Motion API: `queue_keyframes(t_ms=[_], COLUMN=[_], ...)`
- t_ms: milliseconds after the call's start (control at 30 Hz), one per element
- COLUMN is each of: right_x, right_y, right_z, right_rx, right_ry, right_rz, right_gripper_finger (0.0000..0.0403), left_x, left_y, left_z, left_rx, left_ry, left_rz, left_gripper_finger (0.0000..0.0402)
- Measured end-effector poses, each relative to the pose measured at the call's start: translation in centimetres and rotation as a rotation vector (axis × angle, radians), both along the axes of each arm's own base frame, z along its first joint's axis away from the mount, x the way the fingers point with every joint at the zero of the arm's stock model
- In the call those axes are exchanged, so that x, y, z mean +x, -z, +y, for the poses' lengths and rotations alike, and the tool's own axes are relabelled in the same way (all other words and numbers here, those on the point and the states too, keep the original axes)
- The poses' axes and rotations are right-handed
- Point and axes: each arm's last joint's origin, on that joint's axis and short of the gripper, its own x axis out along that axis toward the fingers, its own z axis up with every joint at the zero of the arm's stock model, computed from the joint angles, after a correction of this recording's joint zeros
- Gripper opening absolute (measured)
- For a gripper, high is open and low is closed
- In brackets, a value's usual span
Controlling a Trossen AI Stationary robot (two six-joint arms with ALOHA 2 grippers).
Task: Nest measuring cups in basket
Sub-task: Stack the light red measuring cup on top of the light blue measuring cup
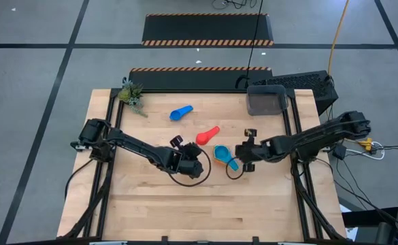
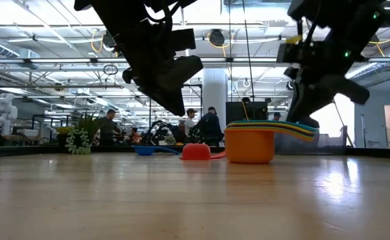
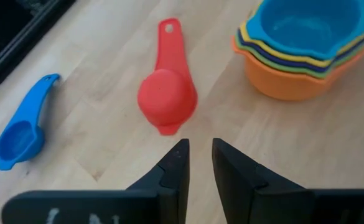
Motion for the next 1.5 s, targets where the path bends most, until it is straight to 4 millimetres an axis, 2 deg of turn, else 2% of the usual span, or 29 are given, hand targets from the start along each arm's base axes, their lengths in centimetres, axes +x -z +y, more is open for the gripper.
queue_keyframes(t_ms=[167, 333, 500, 633, 767, 933, 1200, 1367, 1500], right_x=[-1.2, -2.1, -2.7, -2.7, -2.5, -2.3, -2.6, -3.0, -3.1], right_y=[-2.2, -3.3, -3.5, -3.0, -2.3, -1.6, -0.4, 0.7, 1.2], right_z=[-0.2, -0.4, -0.5, -0.5, -0.5, -0.5, -1.0, -1.4, -1.7], right_rx=[0.011, 0.018, 0.020, 0.010, -0.014, -0.049, -0.100, -0.138, -0.154], right_ry=[-0.009, -0.012, -0.020, -0.044, -0.088, -0.139, -0.172, -0.190, -0.228], right_rz=[-0.084, -0.122, -0.158, -0.197, -0.249, -0.309, -0.301, -0.317, -0.351], right_gripper_finger=[0.0000, 0.0000, 0.0000, 0.0000, 0.0000, 0.0000, 0.0000, 0.0000, 0.0000], left_x=[0.0, 0.5, 1.2, 1.6, 1.8, 1.8, 2.0, 1.7, 0.7], left_y=[0.0, -0.2, -0.5, -0.6, -0.7, -0.6, 0.3, 1.6, 3.5], left_z=[-0.1, 0.5, 1.6, 2.7, 4.0, 5.3, 5.4, 5.4, 5.9], left_rx=[-0.019, -0.007, -0.001, 0.003, 0.019, -0.002, -0.002, 0.007, 0.006], left_ry=[0.015, 0.005, -0.014, -0.033, -0.046, -0.075, -0.041, -0.014, -0.028], left_rz=[0.008, -0.033, -0.086, -0.106, -0.097, -0.094, -0.078, -0.089, -0.092], left_gripper_finger=[0.0115, 0.0169, 0.0213, 0.0232, 0.0231, 0.0210, 0.0173, 0.0153, 0.0143])
